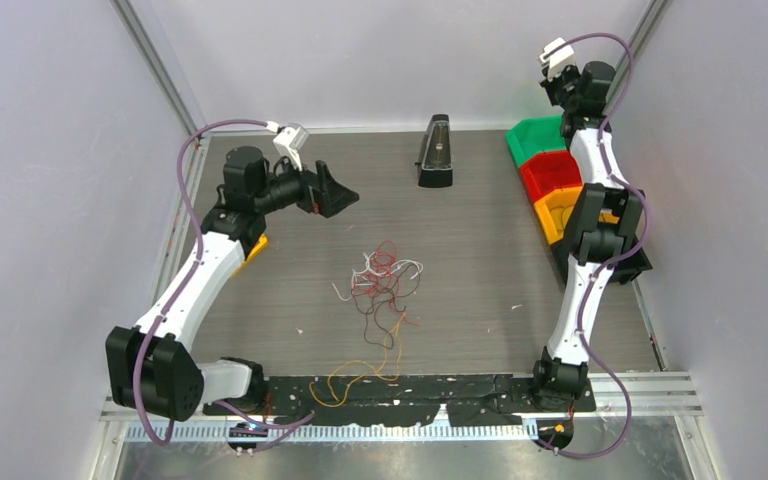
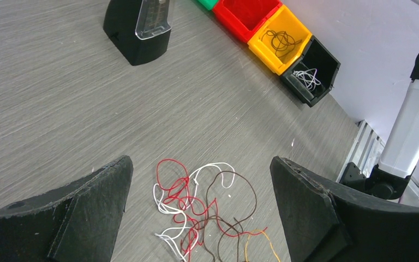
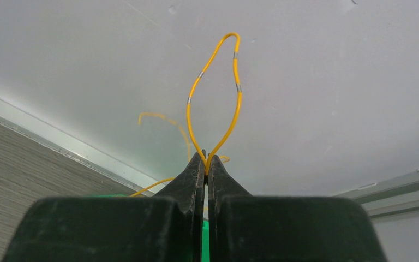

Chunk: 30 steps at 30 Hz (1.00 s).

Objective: Untangle the cables

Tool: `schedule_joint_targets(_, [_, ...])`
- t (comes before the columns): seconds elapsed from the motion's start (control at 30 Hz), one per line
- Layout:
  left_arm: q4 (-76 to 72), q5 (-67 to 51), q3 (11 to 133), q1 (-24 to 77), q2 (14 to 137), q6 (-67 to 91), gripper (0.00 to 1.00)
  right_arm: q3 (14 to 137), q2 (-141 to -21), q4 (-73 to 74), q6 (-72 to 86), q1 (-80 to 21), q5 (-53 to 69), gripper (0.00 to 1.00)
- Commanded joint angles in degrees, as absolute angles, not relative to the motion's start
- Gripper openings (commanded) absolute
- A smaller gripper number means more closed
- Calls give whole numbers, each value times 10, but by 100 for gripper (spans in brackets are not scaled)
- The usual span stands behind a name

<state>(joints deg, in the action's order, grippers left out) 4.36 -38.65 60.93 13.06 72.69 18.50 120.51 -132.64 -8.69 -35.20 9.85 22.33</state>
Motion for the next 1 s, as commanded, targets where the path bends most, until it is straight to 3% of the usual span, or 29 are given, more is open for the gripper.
schedule_joint_targets(0.0, [4, -402, 617, 128, 725, 202, 99, 1218, -1326, -83, -389, 96, 218, 5])
schedule_joint_targets(0.17, [14, -401, 637, 127, 730, 197, 100, 1255, -1370, -106, -336, 86, 158, 5])
schedule_joint_targets(0.43, [17, -395, 614, 125, 705, 194, 100, 1156, -1249, -162, -299, 99, 205, 5])
schedule_joint_targets(0.7, [4, -403, 606, 125, 708, 205, 100, 1105, -1176, -122, -315, 126, 255, 5])
schedule_joint_targets(0.97, [4, -402, 601, 124, 707, 204, 99, 1097, -1175, -63, -303, 136, 261, 5])
